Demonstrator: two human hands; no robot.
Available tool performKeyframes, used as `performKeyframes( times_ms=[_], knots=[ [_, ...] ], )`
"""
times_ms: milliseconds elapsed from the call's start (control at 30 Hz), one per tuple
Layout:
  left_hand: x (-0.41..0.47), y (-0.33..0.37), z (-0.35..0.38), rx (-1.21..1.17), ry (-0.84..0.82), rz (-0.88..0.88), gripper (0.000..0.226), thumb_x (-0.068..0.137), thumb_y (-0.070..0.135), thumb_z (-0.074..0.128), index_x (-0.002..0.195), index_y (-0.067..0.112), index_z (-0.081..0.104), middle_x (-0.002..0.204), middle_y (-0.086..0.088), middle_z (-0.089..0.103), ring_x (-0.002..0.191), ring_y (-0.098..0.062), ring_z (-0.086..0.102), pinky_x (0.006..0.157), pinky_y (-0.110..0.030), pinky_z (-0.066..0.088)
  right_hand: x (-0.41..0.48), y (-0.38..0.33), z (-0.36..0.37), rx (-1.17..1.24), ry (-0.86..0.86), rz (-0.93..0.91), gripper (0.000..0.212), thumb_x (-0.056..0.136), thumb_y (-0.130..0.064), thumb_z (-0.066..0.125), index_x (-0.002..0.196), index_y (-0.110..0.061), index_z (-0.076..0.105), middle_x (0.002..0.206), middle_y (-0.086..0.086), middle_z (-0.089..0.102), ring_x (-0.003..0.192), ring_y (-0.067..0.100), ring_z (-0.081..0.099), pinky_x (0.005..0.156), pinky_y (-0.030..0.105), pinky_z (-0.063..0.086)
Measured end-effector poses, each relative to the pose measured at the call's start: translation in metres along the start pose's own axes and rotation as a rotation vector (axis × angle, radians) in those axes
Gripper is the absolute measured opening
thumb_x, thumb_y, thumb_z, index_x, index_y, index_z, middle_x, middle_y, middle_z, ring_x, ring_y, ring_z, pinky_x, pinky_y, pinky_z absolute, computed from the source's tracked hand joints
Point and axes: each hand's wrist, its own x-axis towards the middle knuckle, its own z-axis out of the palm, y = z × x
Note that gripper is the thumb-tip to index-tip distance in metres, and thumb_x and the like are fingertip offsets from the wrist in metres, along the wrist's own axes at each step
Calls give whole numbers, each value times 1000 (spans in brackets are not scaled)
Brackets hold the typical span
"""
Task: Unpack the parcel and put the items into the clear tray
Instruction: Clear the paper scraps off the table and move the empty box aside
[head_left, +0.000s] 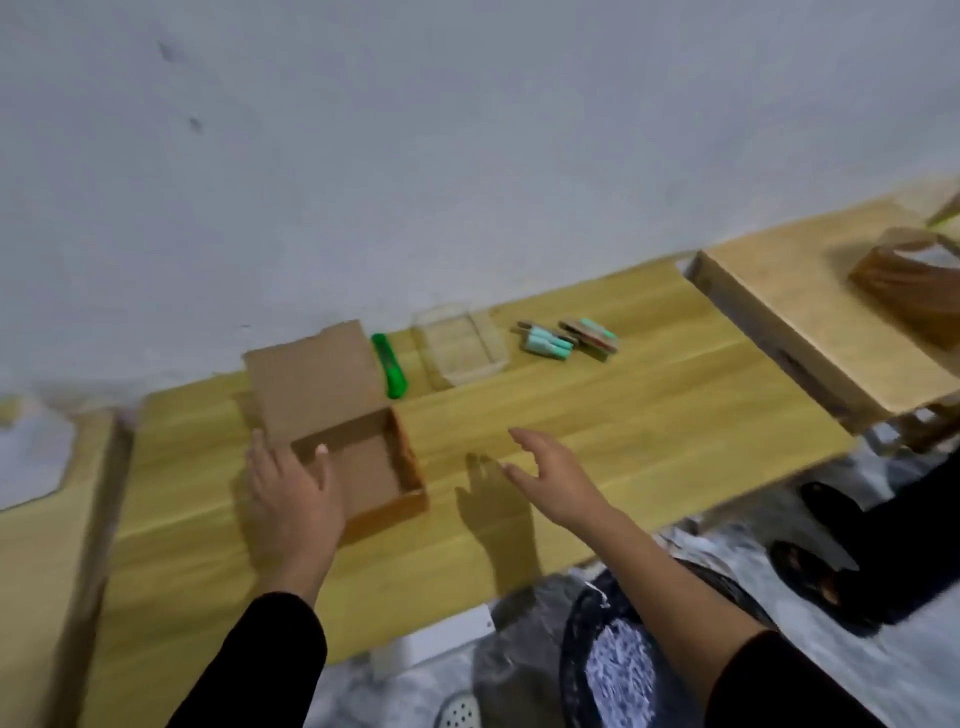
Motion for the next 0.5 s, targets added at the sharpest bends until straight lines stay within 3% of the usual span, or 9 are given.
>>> performKeyframes(
  times_ms=[133,233,333,500],
  knots=[
    [13,-56,-7,-169,-153,-174,59,97,28,41,145,-1,20,153,-21,20,141,-34,20,115,-40,19,40,-38,54,129,-76,17,51,92,-28,54,139,-17,37,136,9,49,123,23,49,102,39,43],
    [11,-80,-1,-294,-270,-210,61,97,30,40,148,9,14,156,-11,18,141,-28,24,114,-37,24,55,-52,88,202,-101,77,51,92,-26,53,139,-18,37,136,8,50,121,25,51,98,37,43],
    [11,-81,-4,-366,-366,-234,54,99,33,33,149,21,15,153,0,27,136,-18,33,99,-24,32,63,-55,109,234,-127,47,48,93,-18,51,139,-17,39,131,4,54,120,22,53,99,31,43],
    [7,-50,-20,-474,-382,-215,48,101,25,32,147,20,21,150,3,30,126,-4,34,82,-1,30,56,-51,102,273,-68,57,48,93,-17,51,140,-17,39,138,-2,50,123,14,48,104,28,40]
  ],
)
